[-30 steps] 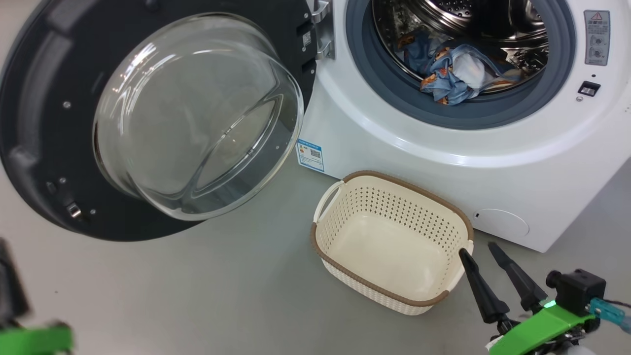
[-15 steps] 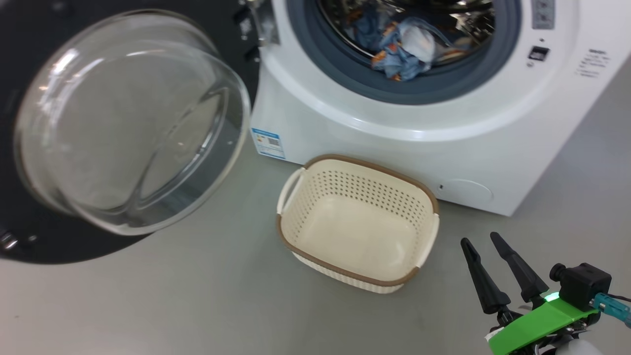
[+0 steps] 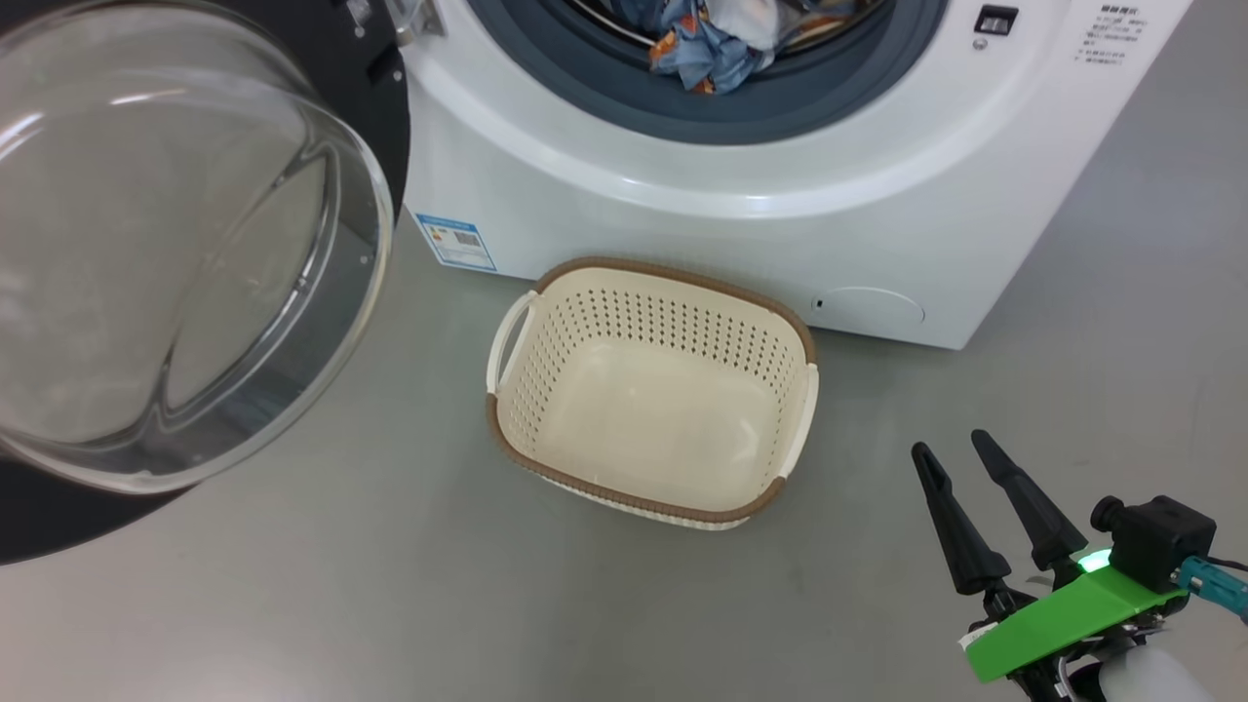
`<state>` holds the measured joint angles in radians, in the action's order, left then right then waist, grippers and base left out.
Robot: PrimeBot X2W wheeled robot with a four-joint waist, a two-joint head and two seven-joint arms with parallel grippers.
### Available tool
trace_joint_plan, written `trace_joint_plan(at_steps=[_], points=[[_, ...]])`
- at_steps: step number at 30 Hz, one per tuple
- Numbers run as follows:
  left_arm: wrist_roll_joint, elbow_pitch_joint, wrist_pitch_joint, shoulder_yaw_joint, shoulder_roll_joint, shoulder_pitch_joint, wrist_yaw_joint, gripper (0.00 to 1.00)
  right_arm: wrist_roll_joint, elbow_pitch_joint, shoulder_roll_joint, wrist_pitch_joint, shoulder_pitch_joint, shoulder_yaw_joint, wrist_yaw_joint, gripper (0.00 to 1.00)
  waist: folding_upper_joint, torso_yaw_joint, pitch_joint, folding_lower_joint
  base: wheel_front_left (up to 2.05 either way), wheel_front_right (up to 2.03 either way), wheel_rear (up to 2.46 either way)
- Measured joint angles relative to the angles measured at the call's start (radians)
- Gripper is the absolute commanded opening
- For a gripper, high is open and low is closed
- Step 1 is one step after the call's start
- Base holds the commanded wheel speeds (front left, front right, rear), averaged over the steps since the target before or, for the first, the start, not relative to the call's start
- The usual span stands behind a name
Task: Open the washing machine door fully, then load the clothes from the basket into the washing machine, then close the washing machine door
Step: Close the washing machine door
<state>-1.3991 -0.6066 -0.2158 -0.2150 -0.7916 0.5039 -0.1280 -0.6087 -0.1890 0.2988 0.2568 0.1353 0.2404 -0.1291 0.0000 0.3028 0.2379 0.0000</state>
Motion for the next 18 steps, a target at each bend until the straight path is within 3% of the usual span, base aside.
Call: trace_joint_plan(at_steps=[7,18], points=[[-0.080,-0.024,-0.196,0.065,-0.030,0.014,0.000,0.00,0.000,-0.001,-0.001,0.000,0.010,-0.001,0.000,1.00,0.0000,-0.004,0.016,0.0000,0.00,0.00,0.00],[-0.141,0.036,-0.336,0.108,-0.048,0.005,0.001,0.00,0.000,-0.005,-0.002,0.000,0.010,-0.002,0.000,1.00,0.0000,0.005,-0.006,0.0000,0.00,0.00,0.00]])
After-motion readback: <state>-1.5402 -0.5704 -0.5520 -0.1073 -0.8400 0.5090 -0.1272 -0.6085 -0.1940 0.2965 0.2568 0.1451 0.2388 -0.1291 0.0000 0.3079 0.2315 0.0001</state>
